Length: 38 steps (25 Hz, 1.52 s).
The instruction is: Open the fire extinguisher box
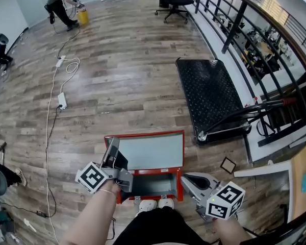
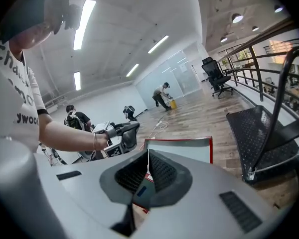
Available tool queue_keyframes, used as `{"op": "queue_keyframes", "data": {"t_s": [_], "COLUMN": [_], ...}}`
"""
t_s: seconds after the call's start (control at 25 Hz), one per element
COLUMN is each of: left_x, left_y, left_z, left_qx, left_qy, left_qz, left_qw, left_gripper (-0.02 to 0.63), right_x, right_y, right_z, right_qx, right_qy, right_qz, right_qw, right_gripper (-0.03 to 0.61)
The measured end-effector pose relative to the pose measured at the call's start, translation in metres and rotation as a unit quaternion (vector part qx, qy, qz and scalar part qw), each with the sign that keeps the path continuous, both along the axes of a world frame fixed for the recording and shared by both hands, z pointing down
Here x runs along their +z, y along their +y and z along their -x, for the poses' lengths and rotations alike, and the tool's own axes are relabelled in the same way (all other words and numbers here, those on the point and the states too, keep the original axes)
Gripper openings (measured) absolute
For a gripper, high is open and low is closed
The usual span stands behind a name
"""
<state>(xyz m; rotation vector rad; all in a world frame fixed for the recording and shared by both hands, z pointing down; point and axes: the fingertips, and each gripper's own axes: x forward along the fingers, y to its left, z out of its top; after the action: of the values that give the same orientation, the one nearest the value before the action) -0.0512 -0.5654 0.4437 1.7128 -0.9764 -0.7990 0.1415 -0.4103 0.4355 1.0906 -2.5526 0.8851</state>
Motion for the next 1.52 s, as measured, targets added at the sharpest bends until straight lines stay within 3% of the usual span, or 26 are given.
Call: {"op": "queue_keyframes", "data": {"t_s": [0.08, 0.16, 0.28, 0.4, 0.56, 0.64, 0.92, 1.16, 1.36, 1.52], "left_x": [-0.011, -0.018, -0.033, -0.054, -0.085, -0.100, -0.158, -0.201, -0.203, -0.212], "left_y": [0.001, 0.004, 0.009, 0.012, 0.017, 0.023, 0.092, 0.138, 0.176, 0.206], "left_z": [-0.003, 0.001, 0.000, -0.011, -0.010, -0.011, -0.045, -0.041, -0.053, -0.047], "left_qx": [0.008, 0.017, 0.058, 0.108, 0.114, 0.123, 0.218, 0.161, 0.198, 0.220], "left_qy": [-0.004, -0.055, -0.174, -0.238, -0.219, -0.228, -0.311, -0.350, -0.409, -0.386], "left_qz": [-0.002, 0.005, -0.006, -0.034, -0.066, -0.083, -0.174, -0.235, -0.275, -0.292], "left_qw": [1.0000, 0.9983, 0.9830, 0.9646, 0.9669, 0.9622, 0.9087, 0.8924, 0.8470, 0.8465], "left_gripper": [0.006, 0.005, 0.005, 0.005, 0.005, 0.005, 0.005, 0.005, 0.005, 0.005], "right_x": [-0.009, -0.020, -0.043, -0.062, -0.077, -0.086, -0.119, -0.136, -0.150, -0.173], "right_y": [-0.004, -0.010, -0.019, -0.029, -0.034, -0.035, -0.025, 0.000, 0.029, 0.060], "right_z": [0.002, 0.004, 0.010, 0.019, 0.031, 0.036, 0.050, 0.058, 0.073, 0.091], "right_qx": [-0.001, -0.001, -0.003, -0.011, -0.018, -0.022, -0.054, -0.099, -0.129, -0.145], "right_qy": [0.007, 0.019, 0.023, 0.023, 0.027, 0.026, -0.017, -0.018, 0.009, 0.009], "right_qz": [-0.012, -0.025, -0.041, -0.055, -0.072, -0.079, -0.092, -0.109, -0.139, -0.175], "right_qw": [1.000, 1.000, 0.999, 0.998, 0.997, 0.996, 0.994, 0.989, 0.982, 0.974], "right_gripper": [0.011, 0.011, 0.011, 0.011, 0.011, 0.011, 0.011, 0.011, 0.011, 0.011]}}
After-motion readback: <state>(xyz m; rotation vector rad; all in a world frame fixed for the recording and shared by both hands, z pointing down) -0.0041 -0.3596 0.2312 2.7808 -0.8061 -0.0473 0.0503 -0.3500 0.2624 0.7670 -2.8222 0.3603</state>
